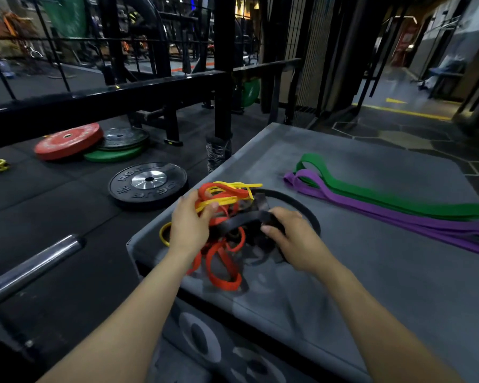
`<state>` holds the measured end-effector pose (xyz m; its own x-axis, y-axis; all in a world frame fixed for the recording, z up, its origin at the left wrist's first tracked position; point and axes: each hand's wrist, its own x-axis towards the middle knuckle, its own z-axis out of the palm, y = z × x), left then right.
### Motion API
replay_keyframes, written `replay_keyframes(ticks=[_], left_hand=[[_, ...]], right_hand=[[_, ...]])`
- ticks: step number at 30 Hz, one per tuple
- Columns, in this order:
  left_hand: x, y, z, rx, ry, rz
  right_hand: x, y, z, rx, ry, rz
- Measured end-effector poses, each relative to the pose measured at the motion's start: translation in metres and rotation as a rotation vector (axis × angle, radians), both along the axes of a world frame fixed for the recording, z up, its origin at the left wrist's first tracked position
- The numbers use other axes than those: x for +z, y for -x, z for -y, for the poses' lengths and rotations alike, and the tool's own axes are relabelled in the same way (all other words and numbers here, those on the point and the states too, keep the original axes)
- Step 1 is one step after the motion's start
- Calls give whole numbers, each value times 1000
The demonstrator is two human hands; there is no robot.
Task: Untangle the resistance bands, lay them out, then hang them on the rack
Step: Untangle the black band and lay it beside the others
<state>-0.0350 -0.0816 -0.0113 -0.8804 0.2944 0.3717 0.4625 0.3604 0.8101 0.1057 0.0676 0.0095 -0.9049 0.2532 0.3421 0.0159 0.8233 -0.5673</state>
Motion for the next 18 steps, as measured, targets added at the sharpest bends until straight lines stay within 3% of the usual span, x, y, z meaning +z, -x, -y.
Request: replay_keyframes(ticks=[3,6,11,13,16,18], left_hand=[[3,4,8,120,-73,77],[6,5,12,126,-52,107],[8,-5,11,148,84,-20],[5,-7,12,124,192,-41],[1,-9,12,110,545,-52],[5,-16,12,64,613,-41]], right_hand=[[5,-10,-12,-146,177,-85],[5,-18,-24,-265,194,-74],[-3,-20,-43,-530,161,-144],[-4,-21,-43,-506,85,-86],[-7,-22,-35,-311,-42,114],[-8,-23,-33,-209,-148,203]])
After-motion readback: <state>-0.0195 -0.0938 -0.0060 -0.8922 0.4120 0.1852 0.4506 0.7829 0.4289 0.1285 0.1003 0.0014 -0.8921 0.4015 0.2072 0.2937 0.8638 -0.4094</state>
